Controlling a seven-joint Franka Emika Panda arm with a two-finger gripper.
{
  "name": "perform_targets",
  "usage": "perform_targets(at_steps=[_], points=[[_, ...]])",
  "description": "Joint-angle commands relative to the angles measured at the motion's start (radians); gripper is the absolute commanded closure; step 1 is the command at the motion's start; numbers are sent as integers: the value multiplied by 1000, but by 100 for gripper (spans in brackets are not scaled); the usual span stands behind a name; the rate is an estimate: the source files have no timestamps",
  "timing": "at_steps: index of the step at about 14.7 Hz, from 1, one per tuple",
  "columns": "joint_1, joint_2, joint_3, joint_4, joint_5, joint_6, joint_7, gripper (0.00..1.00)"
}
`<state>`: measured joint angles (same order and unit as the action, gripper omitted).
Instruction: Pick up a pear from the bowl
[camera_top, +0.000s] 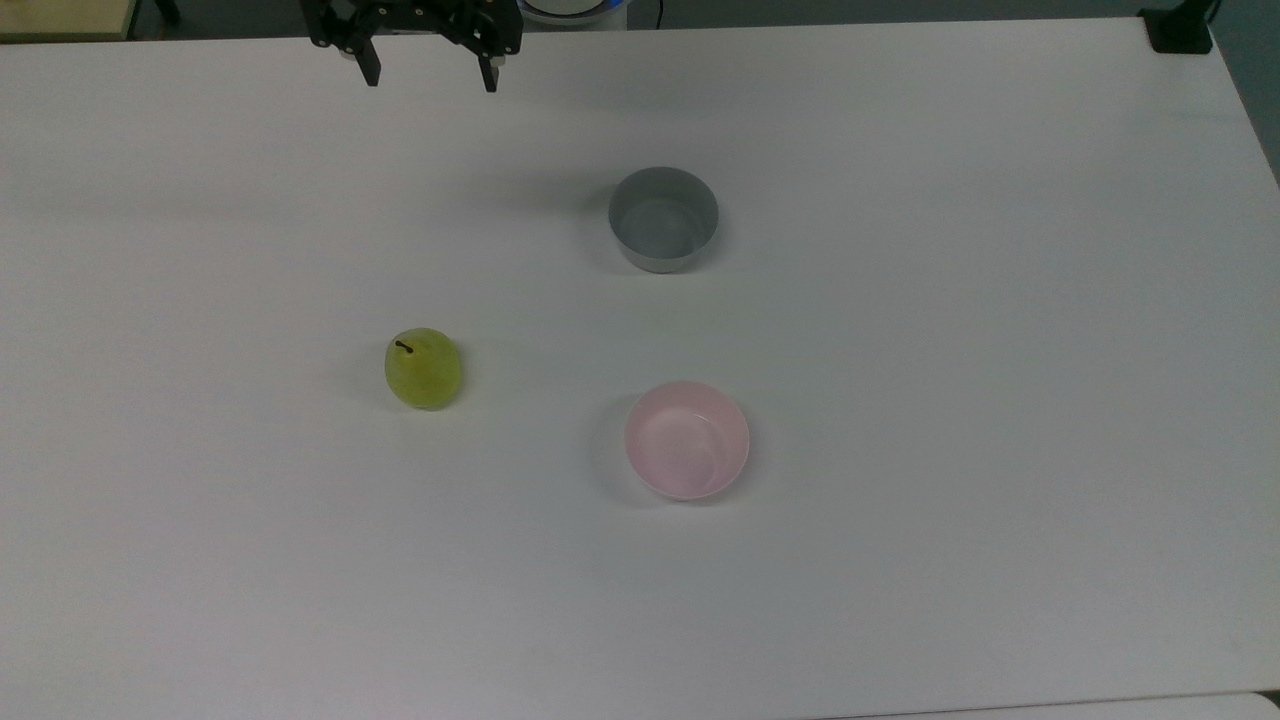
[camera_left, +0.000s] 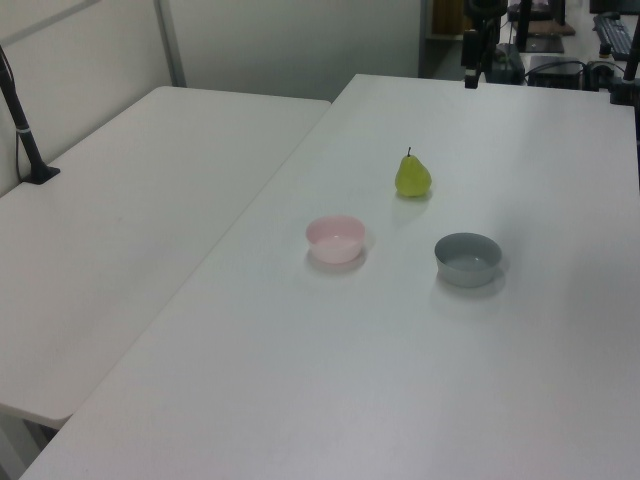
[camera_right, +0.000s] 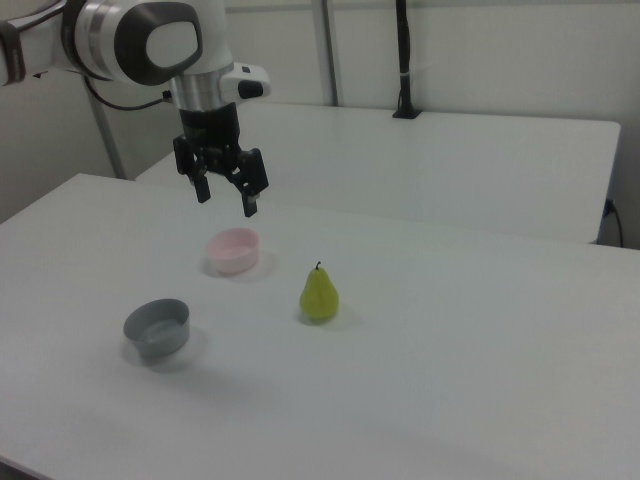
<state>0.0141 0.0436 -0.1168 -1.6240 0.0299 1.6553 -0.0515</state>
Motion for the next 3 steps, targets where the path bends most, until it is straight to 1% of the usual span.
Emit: perform_targets(at_steps=[1, 3], points=[[-11, 7, -9, 52, 2, -48, 32, 0], [-16, 4, -10, 53, 2, -48, 35, 0]])
